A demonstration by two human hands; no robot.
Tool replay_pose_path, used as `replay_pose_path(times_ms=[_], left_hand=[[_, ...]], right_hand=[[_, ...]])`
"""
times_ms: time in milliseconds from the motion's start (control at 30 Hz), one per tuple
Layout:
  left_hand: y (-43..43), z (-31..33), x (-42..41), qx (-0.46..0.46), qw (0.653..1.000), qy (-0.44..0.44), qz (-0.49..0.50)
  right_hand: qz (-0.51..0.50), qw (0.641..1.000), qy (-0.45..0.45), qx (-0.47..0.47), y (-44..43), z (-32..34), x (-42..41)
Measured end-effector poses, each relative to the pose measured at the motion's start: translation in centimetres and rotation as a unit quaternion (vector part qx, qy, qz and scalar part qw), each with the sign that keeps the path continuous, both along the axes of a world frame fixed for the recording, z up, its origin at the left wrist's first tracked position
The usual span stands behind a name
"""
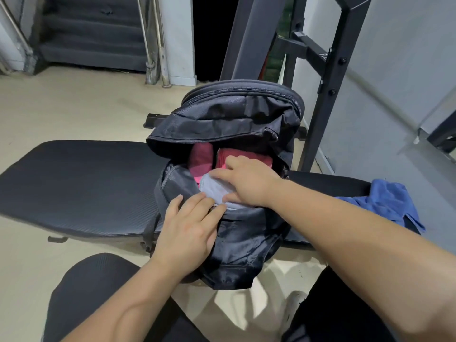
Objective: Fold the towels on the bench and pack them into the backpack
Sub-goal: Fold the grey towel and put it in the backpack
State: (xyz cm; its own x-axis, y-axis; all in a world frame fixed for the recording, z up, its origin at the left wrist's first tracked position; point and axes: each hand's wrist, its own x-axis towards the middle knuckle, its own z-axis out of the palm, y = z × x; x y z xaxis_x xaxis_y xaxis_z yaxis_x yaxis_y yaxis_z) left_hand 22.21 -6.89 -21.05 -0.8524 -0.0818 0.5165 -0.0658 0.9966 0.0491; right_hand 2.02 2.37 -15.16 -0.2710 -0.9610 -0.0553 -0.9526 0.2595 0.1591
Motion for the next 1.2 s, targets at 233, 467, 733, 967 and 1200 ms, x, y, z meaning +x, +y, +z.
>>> replay_pose_path(times_ms=[233,467,733,967,1200], left_hand=[[-0.8,-1.4,0.0,-0.048,0.999,-0.013,-0.013],[-0.2,-1.3,0.1,-0.045,0.999,0.016,-0.011],[-0.2,-0.9,-0.2,-0.027,0.999,0.030,0.016],[-0.3,-1.0,-0.6,-0.045,0.999,0.022,0.018],[-0.4,-0.9,-0.8,-0.056,0.998,0.013,0.021]], right_hand=[[0.085,0.977,-0.072,0.183,-0.4,-0.7,1.7],[0.032,0.951,-0.033,0.306,0.2,-1.4,1.6],[-0.013,0.964,-0.139,0.228,5.5,2.7,1.6],[-0.028,0.960,-0.111,0.255,6.4,2.4,2.3],[-0.056,0.943,-0.105,0.312,4.4,1.1,1.5]])
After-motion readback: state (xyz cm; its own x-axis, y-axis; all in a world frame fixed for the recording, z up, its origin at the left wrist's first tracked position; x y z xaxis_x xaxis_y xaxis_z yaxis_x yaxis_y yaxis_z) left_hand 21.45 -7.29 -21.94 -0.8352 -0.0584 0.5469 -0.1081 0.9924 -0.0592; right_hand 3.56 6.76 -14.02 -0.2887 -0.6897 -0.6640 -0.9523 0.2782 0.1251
